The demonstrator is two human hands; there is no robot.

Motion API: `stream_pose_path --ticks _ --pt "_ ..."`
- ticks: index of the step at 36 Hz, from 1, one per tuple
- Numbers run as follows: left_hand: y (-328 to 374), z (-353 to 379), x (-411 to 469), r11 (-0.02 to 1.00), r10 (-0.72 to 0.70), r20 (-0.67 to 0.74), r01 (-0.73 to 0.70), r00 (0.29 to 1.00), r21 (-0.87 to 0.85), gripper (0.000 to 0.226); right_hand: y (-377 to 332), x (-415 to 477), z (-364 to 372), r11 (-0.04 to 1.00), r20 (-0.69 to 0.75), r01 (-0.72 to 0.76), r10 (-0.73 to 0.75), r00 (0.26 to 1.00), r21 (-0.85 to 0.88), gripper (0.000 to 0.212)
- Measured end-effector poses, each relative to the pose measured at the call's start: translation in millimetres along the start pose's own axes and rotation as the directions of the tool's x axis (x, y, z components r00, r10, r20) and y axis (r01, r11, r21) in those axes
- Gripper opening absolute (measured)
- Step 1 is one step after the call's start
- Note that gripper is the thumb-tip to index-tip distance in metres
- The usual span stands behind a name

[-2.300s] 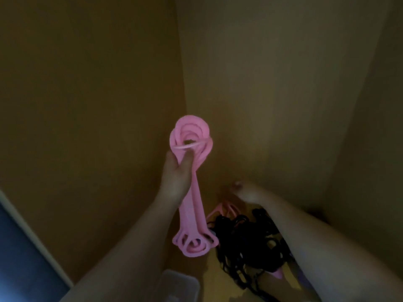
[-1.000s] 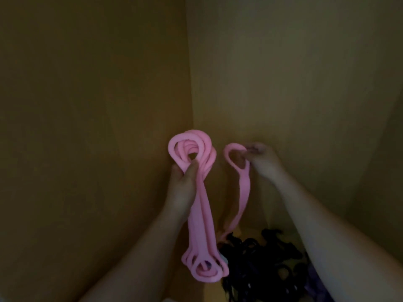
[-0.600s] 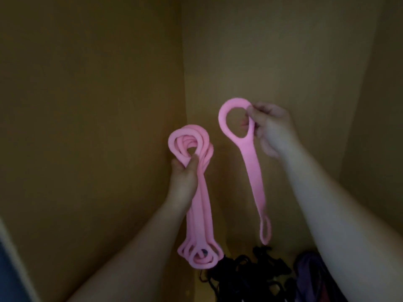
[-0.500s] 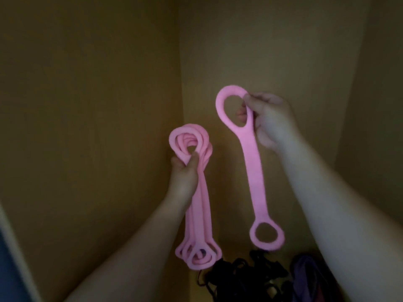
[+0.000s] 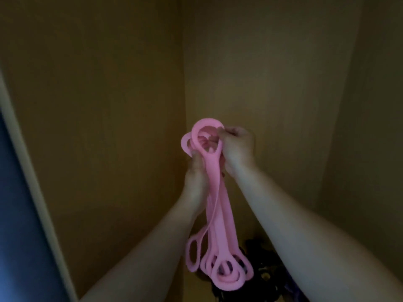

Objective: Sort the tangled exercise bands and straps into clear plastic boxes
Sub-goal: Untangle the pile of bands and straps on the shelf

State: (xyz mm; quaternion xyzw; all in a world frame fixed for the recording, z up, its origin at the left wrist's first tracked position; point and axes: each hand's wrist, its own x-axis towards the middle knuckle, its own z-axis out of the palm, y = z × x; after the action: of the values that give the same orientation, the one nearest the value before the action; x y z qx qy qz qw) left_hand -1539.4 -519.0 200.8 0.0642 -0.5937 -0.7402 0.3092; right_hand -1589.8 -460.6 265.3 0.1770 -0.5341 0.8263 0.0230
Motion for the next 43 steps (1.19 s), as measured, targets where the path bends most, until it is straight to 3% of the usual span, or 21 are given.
stream_pose_path --ticks 5,11,12,14,16,19,22,25,28,36,39,43 --pt "-1 -4 -11 0.983 0.166 0.158 -0.176 0.973 0.051 0.033 4 -3 -6 0.995 0.035 0.036 -0.033 0.999 -0.089 0.012" --pt "-10 -11 -14 0.967 0.198 0.212 -0.227 0.957 0.12 0.037 6 0 -24 0.938 0.115 0.222 -0.197 0.974 -0.268 0.015" --pt "-11 -12 -14 0.965 0.194 0.217 -0.225 0.957 0.132 0.038 7 -2 -29 0.932 0.112 0.216 -0.191 0.975 -0.289 0.024" --pt "-12 -15 -14 0.968 0.183 0.213 -0.213 0.96 0.13 0.038 11 -9 -44 0.937 0.148 0.14 -0.097 0.984 -0.321 0.055" --pt "-11 -17 -12 0.968 0.188 0.196 -0.215 0.962 0.13 0.036 24 -23 -65 0.944 0.234 -0.016 0.098 0.967 -0.331 0.085" --pt "-8 -16 -9 0.967 0.192 0.148 -0.213 0.97 0.143 0.028 58 -51 -87 0.902 0.418 -0.131 0.314 0.852 -0.411 0.103" --pt "-7 -13 -7 0.964 0.19 0.126 -0.21 0.974 0.165 0.025 90 -63 -91 0.845 0.455 -0.129 0.402 0.794 -0.52 0.083" --pt "-8 -8 -6 0.961 0.208 0.116 -0.225 0.971 0.162 0.022 100 -66 -87 0.852 0.424 -0.159 0.4 0.813 -0.499 0.051" --pt "-11 -8 -4 0.967 0.193 0.102 -0.206 0.976 0.148 0.026 102 -69 -90 0.863 0.411 -0.177 0.394 0.822 -0.473 0.042" --pt "-18 -19 5 0.996 0.045 0.04 -0.048 0.998 0.081 0.033 98 -76 -102 0.889 0.445 -0.201 0.388 0.807 -0.411 0.069" --pt "-25 -22 8 0.999 -0.017 0.022 0.016 1.0 0.047 0.033 94 -79 -102 0.918 0.408 -0.206 0.34 0.847 -0.338 0.082" --pt "-38 -26 11 0.991 -0.127 0.004 0.127 0.992 -0.034 0.029 86 -82 -100 0.952 0.396 -0.14 0.243 0.885 -0.272 0.083"
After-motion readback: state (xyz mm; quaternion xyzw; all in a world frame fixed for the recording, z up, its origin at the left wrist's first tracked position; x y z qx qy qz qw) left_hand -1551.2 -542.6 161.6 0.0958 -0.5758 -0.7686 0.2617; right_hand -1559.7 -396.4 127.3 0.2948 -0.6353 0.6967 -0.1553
